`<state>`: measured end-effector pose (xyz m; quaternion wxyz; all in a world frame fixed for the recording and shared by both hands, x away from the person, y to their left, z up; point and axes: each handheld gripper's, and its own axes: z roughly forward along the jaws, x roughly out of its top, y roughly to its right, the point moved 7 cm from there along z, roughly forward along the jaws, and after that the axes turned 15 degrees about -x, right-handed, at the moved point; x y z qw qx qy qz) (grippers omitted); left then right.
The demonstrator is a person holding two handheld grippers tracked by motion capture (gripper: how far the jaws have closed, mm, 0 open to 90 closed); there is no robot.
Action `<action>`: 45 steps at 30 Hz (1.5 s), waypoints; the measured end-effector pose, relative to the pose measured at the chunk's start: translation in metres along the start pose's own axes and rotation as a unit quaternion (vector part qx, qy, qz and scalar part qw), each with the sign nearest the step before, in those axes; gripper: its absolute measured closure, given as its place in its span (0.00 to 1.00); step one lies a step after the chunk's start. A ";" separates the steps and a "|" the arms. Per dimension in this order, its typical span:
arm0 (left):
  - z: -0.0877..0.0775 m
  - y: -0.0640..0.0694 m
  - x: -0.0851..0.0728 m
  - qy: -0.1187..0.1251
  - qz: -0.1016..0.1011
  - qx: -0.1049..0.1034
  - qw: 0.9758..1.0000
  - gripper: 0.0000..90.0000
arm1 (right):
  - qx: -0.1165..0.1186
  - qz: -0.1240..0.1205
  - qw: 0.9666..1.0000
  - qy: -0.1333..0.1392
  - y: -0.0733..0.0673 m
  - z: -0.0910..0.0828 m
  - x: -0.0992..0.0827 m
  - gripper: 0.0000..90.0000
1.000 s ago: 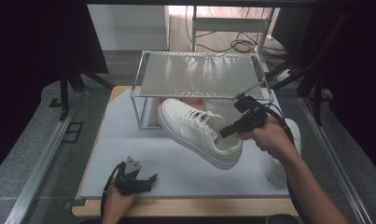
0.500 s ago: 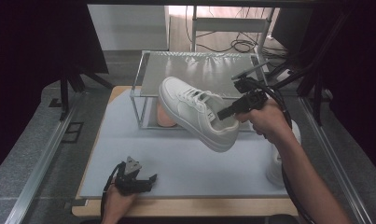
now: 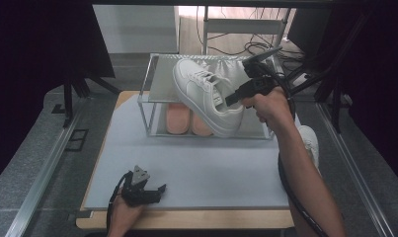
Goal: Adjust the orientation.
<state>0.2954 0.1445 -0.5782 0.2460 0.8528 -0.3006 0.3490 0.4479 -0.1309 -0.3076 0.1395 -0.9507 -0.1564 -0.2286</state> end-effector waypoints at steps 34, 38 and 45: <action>0.000 0.000 -0.001 0.004 0.003 -0.001 1.000 0.13 | -0.062 0.185 0.980 0.033 0.033 0.069 0.091 0.92; 0.000 0.000 -0.001 0.004 0.002 -0.002 1.000 0.13 | -0.073 0.203 0.976 0.031 0.030 0.076 0.093 0.92; 0.000 0.000 -0.001 0.004 0.002 -0.003 1.000 0.13 | -0.088 0.204 0.974 0.028 0.019 0.089 0.099 0.91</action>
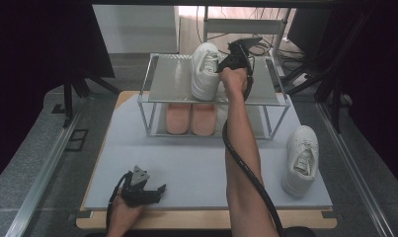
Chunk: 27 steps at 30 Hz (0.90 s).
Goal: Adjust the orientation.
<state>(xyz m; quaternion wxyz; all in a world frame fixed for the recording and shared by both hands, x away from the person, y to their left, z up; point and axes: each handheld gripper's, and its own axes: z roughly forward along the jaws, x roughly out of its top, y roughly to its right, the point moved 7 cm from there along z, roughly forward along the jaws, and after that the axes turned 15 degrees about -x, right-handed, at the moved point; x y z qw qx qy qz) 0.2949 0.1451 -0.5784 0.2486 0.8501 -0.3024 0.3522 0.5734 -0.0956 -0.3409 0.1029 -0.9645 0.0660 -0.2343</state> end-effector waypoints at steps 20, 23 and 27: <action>0.000 0.000 0.000 0.000 0.001 0.001 1.000 0.13 | 0.047 -0.089 0.995 0.013 -0.015 -0.014 -0.006 0.54; 0.000 0.000 0.000 -0.001 0.001 0.001 1.000 0.13 | 0.057 -0.091 0.994 0.025 -0.010 -0.021 -0.005 0.47; 0.000 0.000 0.000 0.000 0.001 0.001 1.000 0.13 | 0.074 -0.095 0.992 0.031 -0.003 -0.032 -0.004 0.42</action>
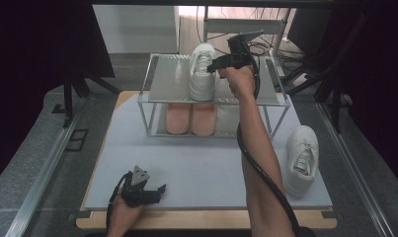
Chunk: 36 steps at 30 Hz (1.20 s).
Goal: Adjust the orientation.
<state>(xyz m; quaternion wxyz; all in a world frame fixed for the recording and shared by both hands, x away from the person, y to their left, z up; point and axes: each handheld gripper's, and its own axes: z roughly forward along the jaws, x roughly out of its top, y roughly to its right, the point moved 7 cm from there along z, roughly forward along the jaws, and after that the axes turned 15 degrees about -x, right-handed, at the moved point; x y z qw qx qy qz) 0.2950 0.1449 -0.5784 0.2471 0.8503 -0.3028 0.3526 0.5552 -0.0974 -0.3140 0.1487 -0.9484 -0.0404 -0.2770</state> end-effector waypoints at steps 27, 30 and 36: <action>0.000 0.000 0.000 0.000 -0.001 0.001 1.000 0.13 | 0.089 -0.045 0.994 0.040 0.036 -0.046 -0.048 0.17; 0.000 0.000 0.000 -0.001 0.000 0.000 1.000 0.13 | 0.098 -0.055 0.993 0.035 0.037 -0.047 -0.059 0.16; 0.000 0.000 0.000 -0.001 0.000 0.000 1.000 0.13 | 0.123 -0.067 0.990 0.016 0.042 -0.046 -0.084 0.14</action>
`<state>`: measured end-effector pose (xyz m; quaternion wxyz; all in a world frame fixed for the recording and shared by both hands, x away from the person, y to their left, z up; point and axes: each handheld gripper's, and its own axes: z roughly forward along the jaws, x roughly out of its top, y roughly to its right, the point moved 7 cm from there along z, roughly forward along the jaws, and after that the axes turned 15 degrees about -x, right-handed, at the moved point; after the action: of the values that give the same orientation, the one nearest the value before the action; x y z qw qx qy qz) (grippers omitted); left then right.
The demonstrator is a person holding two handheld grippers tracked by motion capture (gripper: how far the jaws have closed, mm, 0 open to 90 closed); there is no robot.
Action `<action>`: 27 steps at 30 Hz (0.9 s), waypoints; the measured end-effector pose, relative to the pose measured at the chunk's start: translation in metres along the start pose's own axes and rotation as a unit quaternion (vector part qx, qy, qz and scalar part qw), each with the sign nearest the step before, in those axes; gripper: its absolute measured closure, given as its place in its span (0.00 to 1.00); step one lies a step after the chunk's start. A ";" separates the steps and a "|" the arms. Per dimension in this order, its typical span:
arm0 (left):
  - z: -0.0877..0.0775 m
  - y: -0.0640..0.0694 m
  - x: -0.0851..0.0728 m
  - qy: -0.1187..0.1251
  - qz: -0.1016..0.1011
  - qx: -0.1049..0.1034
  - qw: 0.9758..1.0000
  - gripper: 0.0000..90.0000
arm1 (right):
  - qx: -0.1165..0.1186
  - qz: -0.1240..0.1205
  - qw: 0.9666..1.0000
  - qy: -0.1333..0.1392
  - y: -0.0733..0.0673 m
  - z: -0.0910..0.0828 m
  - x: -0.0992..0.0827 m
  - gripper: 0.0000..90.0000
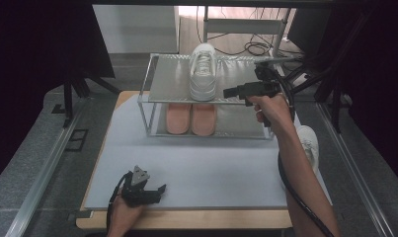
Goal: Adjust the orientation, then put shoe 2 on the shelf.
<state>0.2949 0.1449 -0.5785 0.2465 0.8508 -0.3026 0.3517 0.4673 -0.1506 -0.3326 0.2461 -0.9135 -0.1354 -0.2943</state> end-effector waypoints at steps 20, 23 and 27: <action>0.000 0.000 0.000 0.001 0.000 0.001 1.000 0.13 | -0.012 -0.078 0.996 -0.043 0.016 0.011 -0.089 0.11; 0.000 0.000 0.000 0.001 0.000 0.001 1.000 0.13 | -0.034 -0.095 0.993 -0.056 0.023 0.014 -0.100 0.13; 0.000 0.000 0.000 0.002 0.000 0.001 1.000 0.13 | -0.064 -0.110 0.989 -0.069 0.032 0.017 -0.113 0.14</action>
<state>0.2952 0.1446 -0.5785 0.2463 0.8506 -0.3016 0.3534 0.3984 -0.1803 -0.4249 0.1430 -0.9253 -0.2323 -0.2637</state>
